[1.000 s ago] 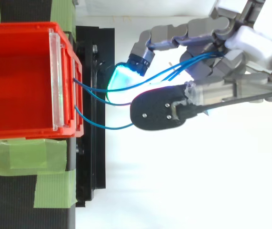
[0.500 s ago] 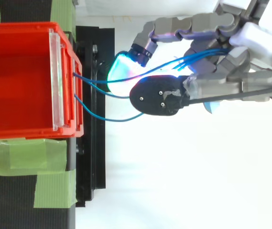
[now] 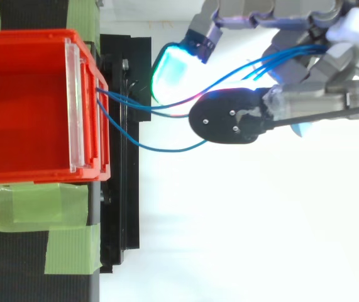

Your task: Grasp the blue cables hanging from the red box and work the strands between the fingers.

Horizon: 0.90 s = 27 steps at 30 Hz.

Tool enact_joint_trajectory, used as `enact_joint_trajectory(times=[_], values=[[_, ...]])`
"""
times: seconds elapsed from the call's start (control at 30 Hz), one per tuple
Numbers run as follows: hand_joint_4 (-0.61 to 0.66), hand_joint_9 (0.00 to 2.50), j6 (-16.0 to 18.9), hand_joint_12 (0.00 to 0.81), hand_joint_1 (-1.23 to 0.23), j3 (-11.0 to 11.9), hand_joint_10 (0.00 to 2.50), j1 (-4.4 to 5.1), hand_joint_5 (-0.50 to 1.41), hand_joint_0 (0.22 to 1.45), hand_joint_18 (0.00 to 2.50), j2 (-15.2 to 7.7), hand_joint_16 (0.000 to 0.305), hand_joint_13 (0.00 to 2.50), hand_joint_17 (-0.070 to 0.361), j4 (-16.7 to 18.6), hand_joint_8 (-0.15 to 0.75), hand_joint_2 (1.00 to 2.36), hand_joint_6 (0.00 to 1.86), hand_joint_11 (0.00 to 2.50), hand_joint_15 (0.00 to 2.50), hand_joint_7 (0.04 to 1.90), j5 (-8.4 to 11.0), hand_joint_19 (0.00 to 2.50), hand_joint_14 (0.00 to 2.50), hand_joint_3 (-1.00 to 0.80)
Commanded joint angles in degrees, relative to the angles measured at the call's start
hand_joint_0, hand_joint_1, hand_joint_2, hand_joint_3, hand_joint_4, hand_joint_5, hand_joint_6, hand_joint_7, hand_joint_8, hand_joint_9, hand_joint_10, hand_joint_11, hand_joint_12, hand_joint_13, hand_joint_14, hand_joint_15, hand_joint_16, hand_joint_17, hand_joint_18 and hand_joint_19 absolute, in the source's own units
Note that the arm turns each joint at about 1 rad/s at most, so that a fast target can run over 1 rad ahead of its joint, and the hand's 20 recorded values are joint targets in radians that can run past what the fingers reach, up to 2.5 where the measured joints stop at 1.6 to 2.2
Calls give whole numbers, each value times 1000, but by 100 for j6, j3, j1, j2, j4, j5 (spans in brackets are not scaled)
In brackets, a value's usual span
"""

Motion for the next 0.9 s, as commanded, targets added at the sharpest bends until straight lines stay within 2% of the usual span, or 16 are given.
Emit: enact_joint_trajectory(times=[0.0, 0.07, 0.1, 0.23, 0.27, 0.3, 0.37, 0.43, 0.5, 0.53, 0.6, 0.63, 0.7, 0.77, 0.87], values=[[220, 1372, -77, 622, -749, 0, 2500, 2, 537, 1229, 2419, 58, 222, 1800, 167, -65, 548, 1015, 15, 2500, 1605, 1299, -4, 660, 2500, 77], [218, 1372, -59, 622, -749, 0, 2500, 2, 534, 1193, 2419, 58, 222, 1800, 167, -56, 548, 1017, 15, 2500, 1605, 1309, -4, 660, 2500, 41], [216, 1372, -59, 622, -748, 0, 2500, 2, 527, 1127, 2419, 58, 222, 1800, 167, -56, 548, 1019, 15, 2500, 1605, 1315, -4, 660, 2500, 7], [237, 1372, -42, 622, -745, 0, 2500, 11, 506, 1081, 2419, 58, 222, 1800, 167, -47, 548, 1020, 15, 2500, 1605, 1319, 5, 660, 2500, 8], [234, 1372, -24, 622, -747, 0, 2500, 29, 489, 1083, 2419, 58, 222, 1800, 167, -47, 548, 1020, 15, 2500, 1605, 1310, 14, 660, 2500, -18], [239, 1372, -15, 622, -754, 0, 2500, 29, 474, 1122, 2419, 58, 222, 1800, 167, -47, 548, 1021, 14, 2500, 1605, 1316, 23, 660, 2500, -128], [235, 1372, 20, 622, -761, 0, 2500, 37, 461, 1184, 2419, 58, 222, 1800, 167, -39, 548, 1021, 14, 2500, 1605, 1330, 31, 660, 2500, -181], [224, 1372, 46, 622, -758, 0, 2500, 55, 466, 1242, 2419, 58, 222, 1800, 167, -30, 548, 1020, 13, 2500, 1605, 1329, 31, 660, 2500, -157], [215, 1372, 108, 622, -751, 0, 2500, 64, 509, 1244, 2419, 58, 222, 1800, 167, -21, 548, 1021, 12, 2500, 1605, 1351, 40, 660, 2500, -73], [220, 1372, 160, 622, -733, 0, 2500, 72, 511, 1220, 2419, 58, 222, 1800, 167, -21, 548, 1018, 12, 2500, 1605, 1350, 40, 660, 2500, -50], [260, 1372, 336, 622, -715, 0, 2500, 90, 523, 1039, 2419, 58, 222, 1800, 167, -21, 548, 1010, 14, 2500, 1605, 1342, 40, 660, 2500, 60], [276, 1372, 424, 622, -715, 0, 2500, 99, 518, 1025, 2419, 58, 222, 1800, 167, -21, 548, 1011, 13, 2500, 1605, 1335, 40, 660, 2500, 67], [342, 1372, 521, 622, -708, 0, 2500, 108, 506, 925, 2419, 58, 222, 1800, 167, -21, 548, 1006, 14, 2500, 1605, 1304, 40, 660, 2500, -45], [336, 1372, 573, 622, -698, 0, 2500, 125, 486, 876, 2419, 58, 222, 1800, 167, -30, 548, 1010, 14, 2500, 1605, 1304, 49, 660, 2500, -133], [306, 1372, 661, 622, -710, 0, 2500, 160, 449, 904, 2419, 58, 222, 1800, 167, -30, 548, 1018, 13, 2500, 1605, 1312, 49, 660, 2500, -263]])
